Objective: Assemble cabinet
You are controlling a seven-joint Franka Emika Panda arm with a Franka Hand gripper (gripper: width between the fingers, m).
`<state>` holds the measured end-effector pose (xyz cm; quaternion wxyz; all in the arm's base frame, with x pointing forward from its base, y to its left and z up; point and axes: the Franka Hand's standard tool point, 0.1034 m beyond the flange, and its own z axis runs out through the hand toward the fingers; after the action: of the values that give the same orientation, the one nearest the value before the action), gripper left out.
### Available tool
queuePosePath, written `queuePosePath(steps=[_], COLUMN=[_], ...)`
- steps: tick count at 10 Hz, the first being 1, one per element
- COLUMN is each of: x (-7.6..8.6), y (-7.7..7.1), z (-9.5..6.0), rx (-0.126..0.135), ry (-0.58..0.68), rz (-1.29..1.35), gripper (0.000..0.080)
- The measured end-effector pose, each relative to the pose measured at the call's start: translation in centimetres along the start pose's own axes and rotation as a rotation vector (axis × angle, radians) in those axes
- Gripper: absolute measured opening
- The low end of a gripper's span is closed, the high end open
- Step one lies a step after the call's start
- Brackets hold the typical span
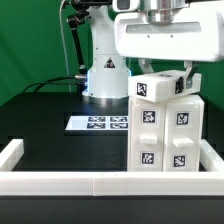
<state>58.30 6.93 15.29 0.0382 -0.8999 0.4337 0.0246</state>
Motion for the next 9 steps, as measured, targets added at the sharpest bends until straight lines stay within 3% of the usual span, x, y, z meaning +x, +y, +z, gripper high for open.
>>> queuePosePath(steps=[9], x=[-0.76], y=[-0.97], z=[0.10], rx=[0.032], ry=[-0.012], rz=[0.651], gripper=[0.0556])
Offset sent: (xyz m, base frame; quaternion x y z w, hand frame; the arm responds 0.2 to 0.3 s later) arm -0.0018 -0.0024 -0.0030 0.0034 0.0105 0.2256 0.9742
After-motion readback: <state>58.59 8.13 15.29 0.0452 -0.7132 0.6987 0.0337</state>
